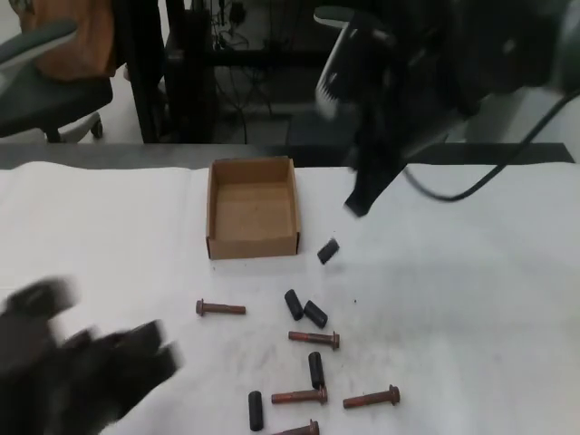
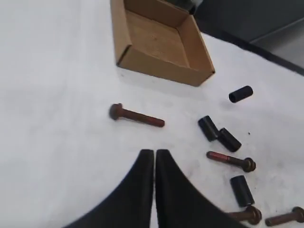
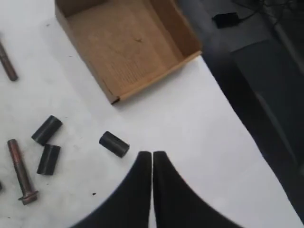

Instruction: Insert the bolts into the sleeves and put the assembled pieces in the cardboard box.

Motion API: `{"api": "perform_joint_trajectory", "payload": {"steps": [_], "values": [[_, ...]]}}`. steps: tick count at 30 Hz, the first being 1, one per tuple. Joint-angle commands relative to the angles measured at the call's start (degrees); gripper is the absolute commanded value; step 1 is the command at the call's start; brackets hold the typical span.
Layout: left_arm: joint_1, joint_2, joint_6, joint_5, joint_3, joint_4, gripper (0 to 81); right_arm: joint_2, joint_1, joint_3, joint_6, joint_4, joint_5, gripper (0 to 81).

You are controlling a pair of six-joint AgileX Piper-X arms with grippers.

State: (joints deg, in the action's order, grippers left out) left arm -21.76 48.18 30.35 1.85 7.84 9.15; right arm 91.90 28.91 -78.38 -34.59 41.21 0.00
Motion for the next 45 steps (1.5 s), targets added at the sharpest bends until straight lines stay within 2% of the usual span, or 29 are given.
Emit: {"api": "perform_joint_trajectory", "payload": {"steps": [1,4,8,10,15,20,22,26,27,30,33,35,45], "values": [[-8.3,14.1,4.0,-10.5,9.6,3.1,1.8,-2.8,-1.7,-0.4,0.3,2.1,-0.7,0.6],[-11.5,25.7,8.5,-17.0,20.2,-0.7,1.8,-4.1,-3.1,-0.4,0.7,5.5,-0.7,0.6],[-10.6,36.1,15.5,-22.3,31.8,-15.0,1.8,-4.7,-4.3,-0.4,2.4,10.0,-0.7,0.6],[-9.5,40.9,16.8,-21.4,36.2,-18.0,1.8,-4.7,-4.5,-0.3,2.4,11.8,-1.9,0.6],[-7.2,45.3,16.8,-15.3,39.9,-17.3,1.8,-4.7,-4.5,-0.1,1.8,12.1,-11.4,0.6],[-5.7,44.6,16.8,-14.9,39.9,-18.0,1.8,-2.7,-4.3,-0.1,-2.0,7.1,-13.0,0.1],[-4.6,44.0,16.8,-13.6,39.9,-18.7,1.8,-0.5,-4.3,-0.1,-2.1,4.0,-13.1,8.8],[-2.2,41.6,16.8,-12.4,39.9,-26.2,1.8,6.0,-4.3,-0.4,-7.1,1.0,-12.7,44.7],[-1.9,40.7,17.3,-12.4,39.8,-28.0,1.8,8.1,-4.3,-0.5,-10.1,1.4,-12.5,50.3],[-2.1,39.0,18.1,-11.4,39.7,-30.9,1.8,14.4,-4.1,-0.5,-20.7,2.0,-11.0,47.5],[-2.9,37.5,17.6,-9.7,39.7,-30.9,1.8,19.4,-3.4,-0.5,-26.6,1.2,-5.7,41.2],[-2.9,37.0,17.6,-9.9,39.7,-30.6,1.8,21.6,-2.8,-0.5,-29.3,0.9,-1.6,41.0],[-2.9,37.0,17.7,-11.8,38.1,-30.2,1.8,23.5,0.3,-0.7,-33.2,-6.5,-0.8,41.0]]}}
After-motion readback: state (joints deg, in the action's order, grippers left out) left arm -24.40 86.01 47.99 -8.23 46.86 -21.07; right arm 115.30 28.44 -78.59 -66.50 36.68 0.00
